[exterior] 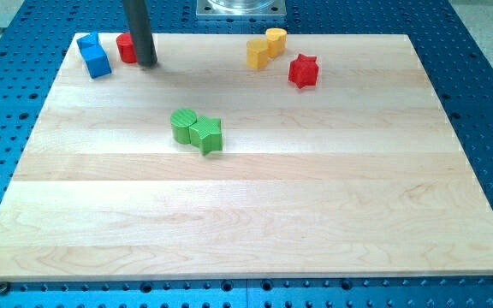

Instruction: Push the red star into the red circle

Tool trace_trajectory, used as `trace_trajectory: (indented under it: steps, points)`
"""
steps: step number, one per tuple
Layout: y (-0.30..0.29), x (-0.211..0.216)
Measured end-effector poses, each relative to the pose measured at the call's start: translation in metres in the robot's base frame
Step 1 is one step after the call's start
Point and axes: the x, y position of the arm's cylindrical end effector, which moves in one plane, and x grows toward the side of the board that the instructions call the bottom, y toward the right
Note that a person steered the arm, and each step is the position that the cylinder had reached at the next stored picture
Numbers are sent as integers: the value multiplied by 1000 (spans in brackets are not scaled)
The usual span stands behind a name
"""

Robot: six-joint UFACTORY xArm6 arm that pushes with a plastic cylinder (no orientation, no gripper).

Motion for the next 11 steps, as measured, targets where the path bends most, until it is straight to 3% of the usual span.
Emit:
trace_trajectory:
  steps: [1,2,3,4,5,7,8,9,11]
  points:
    - [58,23]
    - [148,72]
    - [254,78]
    - [324,64]
    - [307,26]
    - [196,30]
    - [201,15]
    - [144,7]
    - [110,68]
